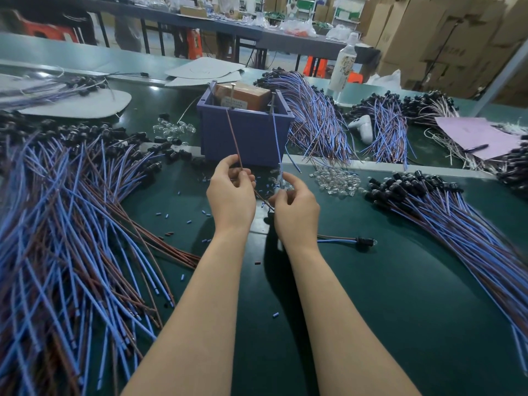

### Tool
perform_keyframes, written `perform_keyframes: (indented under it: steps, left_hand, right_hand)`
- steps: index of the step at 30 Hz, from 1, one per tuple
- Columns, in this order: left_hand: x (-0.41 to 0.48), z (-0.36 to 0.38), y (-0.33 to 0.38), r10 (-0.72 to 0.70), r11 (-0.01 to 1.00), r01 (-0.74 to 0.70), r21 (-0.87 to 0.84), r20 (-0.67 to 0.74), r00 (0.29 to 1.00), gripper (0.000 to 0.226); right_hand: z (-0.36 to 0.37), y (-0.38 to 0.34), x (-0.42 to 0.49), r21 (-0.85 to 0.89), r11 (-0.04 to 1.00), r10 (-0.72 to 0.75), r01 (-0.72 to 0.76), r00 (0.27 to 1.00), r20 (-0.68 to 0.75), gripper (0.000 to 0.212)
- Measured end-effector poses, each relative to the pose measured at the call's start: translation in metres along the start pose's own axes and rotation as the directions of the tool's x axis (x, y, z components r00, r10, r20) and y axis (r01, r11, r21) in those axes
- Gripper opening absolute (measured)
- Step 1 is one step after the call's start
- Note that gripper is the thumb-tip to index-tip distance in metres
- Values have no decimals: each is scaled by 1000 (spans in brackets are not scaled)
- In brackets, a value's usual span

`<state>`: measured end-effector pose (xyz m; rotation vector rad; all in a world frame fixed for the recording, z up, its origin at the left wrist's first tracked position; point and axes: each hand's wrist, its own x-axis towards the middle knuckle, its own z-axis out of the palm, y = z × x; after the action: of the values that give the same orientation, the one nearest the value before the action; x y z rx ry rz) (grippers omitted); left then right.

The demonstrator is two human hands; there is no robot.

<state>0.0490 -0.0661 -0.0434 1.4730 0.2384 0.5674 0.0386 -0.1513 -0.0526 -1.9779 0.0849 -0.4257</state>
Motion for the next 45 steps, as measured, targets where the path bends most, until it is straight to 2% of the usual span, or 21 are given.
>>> perform_keyframes:
  steps: [19, 40, 43, 45]
  left_hand:
    - [5, 3, -4, 51, 999, -51, 18, 33, 998, 31]
    - [5, 2, -3, 23, 1000, -24, 18, 35, 999, 31]
    - [5, 2, -3, -29, 999, 27, 28, 66, 997, 25]
    - [4, 0, -2, -102, 994, 94, 54, 154, 983, 16]
  right_hand:
    - [-2, -3, -2, 11, 1000, -17, 17, 1000, 13, 36]
    - [-3, -2, -2, -6, 999, -49, 49, 999, 9, 35]
    - [-4, -4, -1, -27, 999, -33, 33, 999, 18, 28]
    - [-6, -8, 0, -73, 995, -54, 62, 992, 116, 24]
